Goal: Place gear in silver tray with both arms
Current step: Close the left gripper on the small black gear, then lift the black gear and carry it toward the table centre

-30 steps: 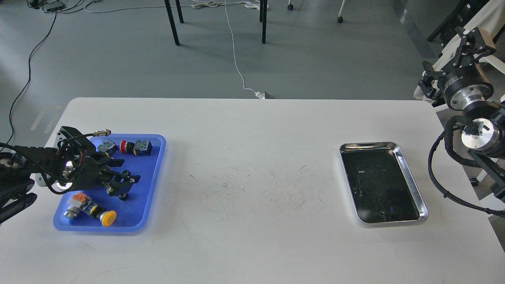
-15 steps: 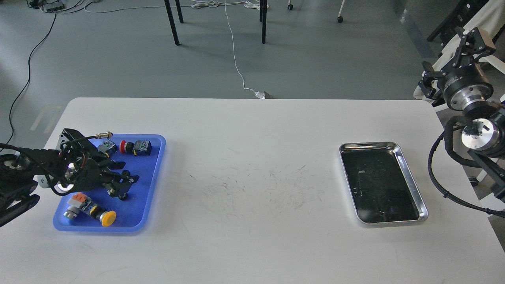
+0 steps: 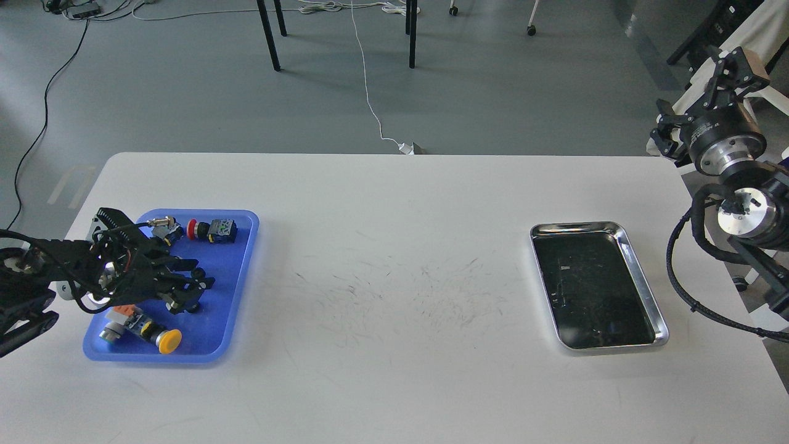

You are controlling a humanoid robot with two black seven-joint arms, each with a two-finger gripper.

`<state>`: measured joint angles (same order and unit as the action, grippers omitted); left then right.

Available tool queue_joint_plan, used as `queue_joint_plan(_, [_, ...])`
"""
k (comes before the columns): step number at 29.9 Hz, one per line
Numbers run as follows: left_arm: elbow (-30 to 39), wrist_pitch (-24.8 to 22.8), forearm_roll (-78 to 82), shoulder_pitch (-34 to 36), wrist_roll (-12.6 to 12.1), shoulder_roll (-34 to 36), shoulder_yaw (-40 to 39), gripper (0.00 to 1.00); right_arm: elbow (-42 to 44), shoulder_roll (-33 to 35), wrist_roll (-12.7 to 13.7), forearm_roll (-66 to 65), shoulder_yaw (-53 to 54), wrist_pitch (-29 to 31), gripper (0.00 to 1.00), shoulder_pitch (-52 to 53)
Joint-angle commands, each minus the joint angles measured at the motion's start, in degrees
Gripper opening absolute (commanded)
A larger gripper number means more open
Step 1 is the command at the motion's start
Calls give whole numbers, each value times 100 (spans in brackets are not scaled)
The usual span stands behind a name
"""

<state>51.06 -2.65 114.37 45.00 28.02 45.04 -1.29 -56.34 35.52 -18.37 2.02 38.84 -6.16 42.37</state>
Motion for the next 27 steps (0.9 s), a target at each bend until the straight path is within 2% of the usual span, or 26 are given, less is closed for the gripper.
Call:
queue_joint_plan(1, [0,1,-2,9,-2,-4,-3,46,0,-1,0,-35,1,0,99,-1])
queue_joint_plan(4, [0,1,24,-17,-2,-4,-3,39,0,-10,1,-53,1,0,99,-1])
queue_joint_plan(5, [9,1,24,-35,-2,-12,-3,33,0,-10,1,-53,1,0,99,-1])
queue_joint_plan(10, [9,1,33,-35,-2,-13,-3,31,9,-18,1,-53,1,0,99,-1])
queue_joint_plan(12, [9,1,42,-35,-2,-21,6,24,9,-27,-8,-88,1,0,99,-9])
queue_joint_plan(16, [27,1,51,-44,-2,-21,-3,20,9,-27,1,-123,1,0,99,-9])
queue_joint_plan(18, [44,1,59,-44,-2,-13,6,12,9,-27,-8,-123,1,0,99,-18])
queue_joint_plan(27, [123,-60,60,79,-2,58,-12,8,26,-36,1,-150,1,0,99,-62])
